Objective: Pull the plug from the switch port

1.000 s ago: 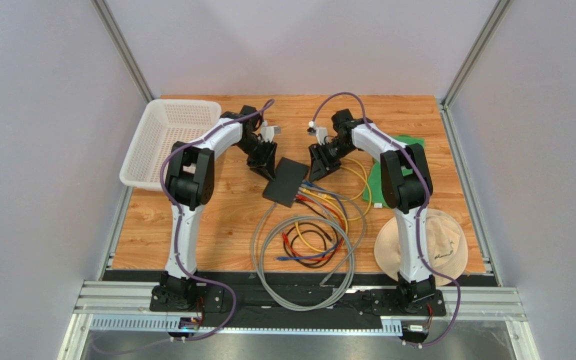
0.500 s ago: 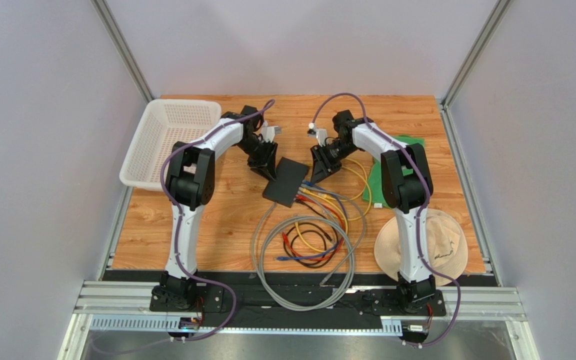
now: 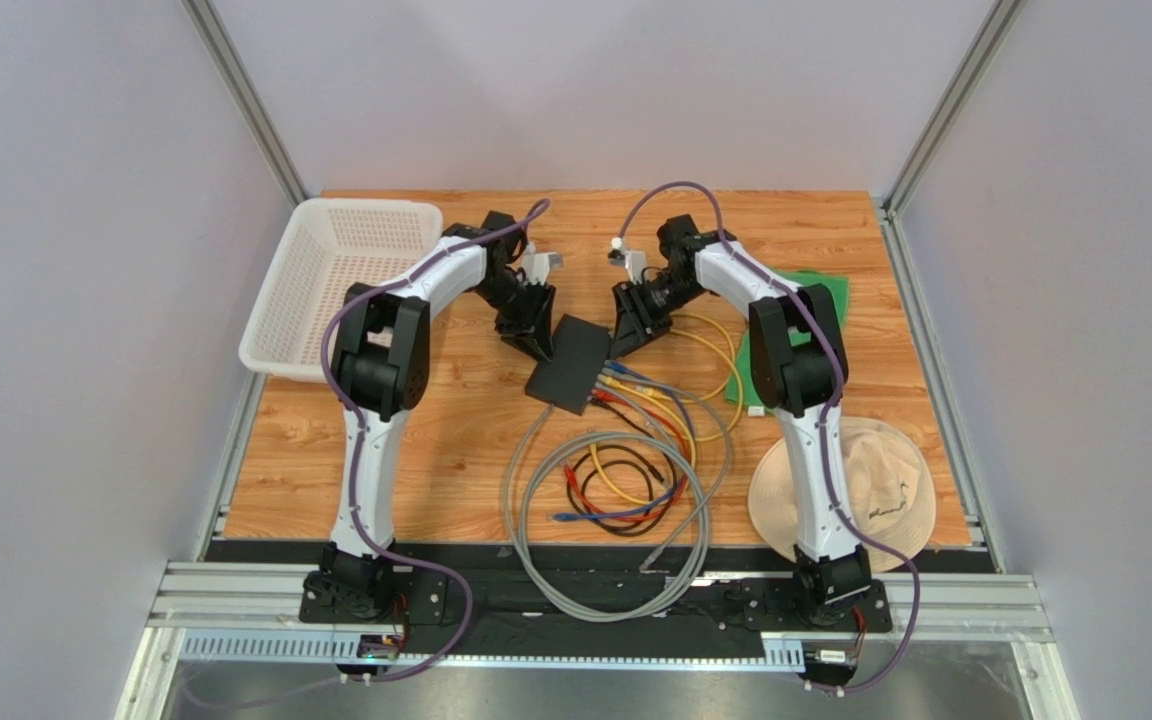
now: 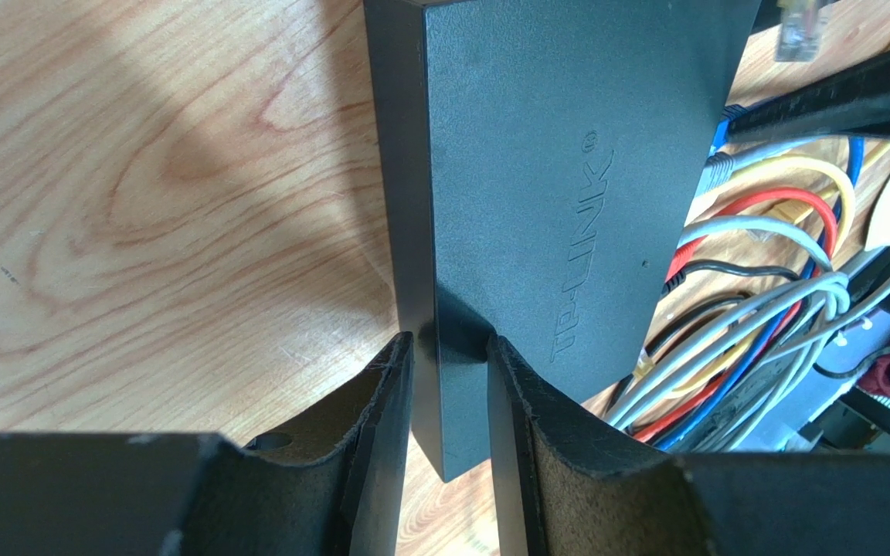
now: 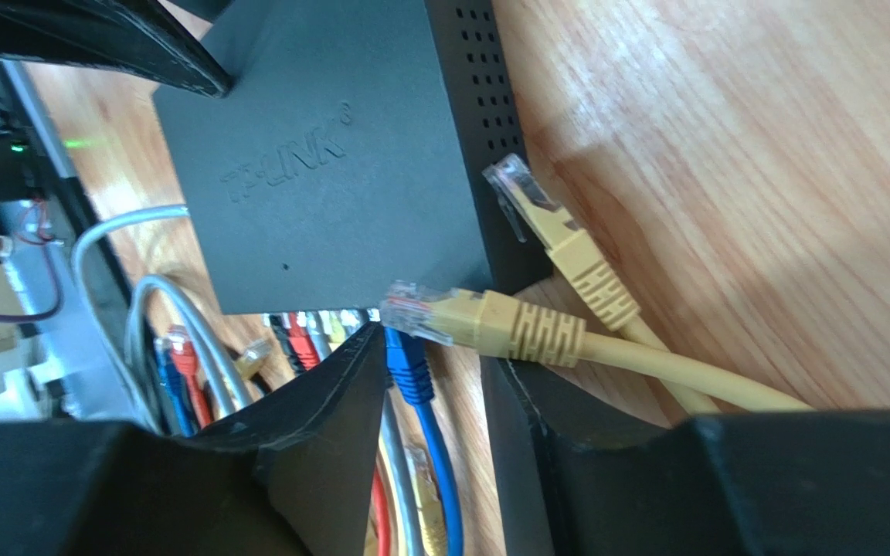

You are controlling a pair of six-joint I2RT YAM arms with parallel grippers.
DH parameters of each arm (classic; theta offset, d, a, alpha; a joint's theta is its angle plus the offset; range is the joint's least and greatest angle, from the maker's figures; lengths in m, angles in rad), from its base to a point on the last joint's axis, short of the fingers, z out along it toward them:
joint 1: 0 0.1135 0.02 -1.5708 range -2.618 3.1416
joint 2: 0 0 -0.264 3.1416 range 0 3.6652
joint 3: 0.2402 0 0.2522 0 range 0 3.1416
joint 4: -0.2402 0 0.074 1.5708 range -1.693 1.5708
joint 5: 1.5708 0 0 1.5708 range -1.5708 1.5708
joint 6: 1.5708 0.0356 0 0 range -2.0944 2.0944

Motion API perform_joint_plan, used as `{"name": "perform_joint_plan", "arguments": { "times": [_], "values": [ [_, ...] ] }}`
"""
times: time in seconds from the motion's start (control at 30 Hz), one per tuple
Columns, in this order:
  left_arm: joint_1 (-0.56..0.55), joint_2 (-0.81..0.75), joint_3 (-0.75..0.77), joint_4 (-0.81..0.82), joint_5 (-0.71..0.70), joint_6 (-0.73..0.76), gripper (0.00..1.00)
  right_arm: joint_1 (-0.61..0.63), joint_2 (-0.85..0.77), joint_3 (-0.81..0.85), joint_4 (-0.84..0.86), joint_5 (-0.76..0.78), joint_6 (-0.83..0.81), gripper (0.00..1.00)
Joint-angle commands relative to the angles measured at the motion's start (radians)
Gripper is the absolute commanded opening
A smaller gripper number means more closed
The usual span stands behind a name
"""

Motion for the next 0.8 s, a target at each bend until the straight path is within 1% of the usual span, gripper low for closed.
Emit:
{"name": "perform_joint_plan", "arguments": {
  "times": [0.0, 0.13, 0.3, 0.5, 0.77],
  "values": [
    [-0.022, 0.048, 0.006, -0.003, -0.042, 0.011, 0.38, 0.005, 0.029, 0.022, 0.018, -0.059, 0.02, 0.44],
    [-0.022, 0.058, 0.026, -0.012, -0.048, 0.018, 0.38, 0.006, 0.037, 0.005, 0.007, -0.102, 0.019, 0.46],
    [-0.02, 0.065, 0.041, -0.018, -0.05, 0.025, 0.38, 0.012, 0.043, -0.023, 0.001, -0.108, 0.012, 0.45],
    [-0.022, 0.067, 0.046, -0.019, -0.052, 0.027, 0.38, 0.017, 0.061, -0.007, -0.008, -0.11, 0.009, 0.45],
    [-0.02, 0.067, 0.044, -0.019, -0.053, 0.027, 0.38, 0.025, 0.07, -0.01, -0.007, -0.108, 0.003, 0.42]
  ]
}}
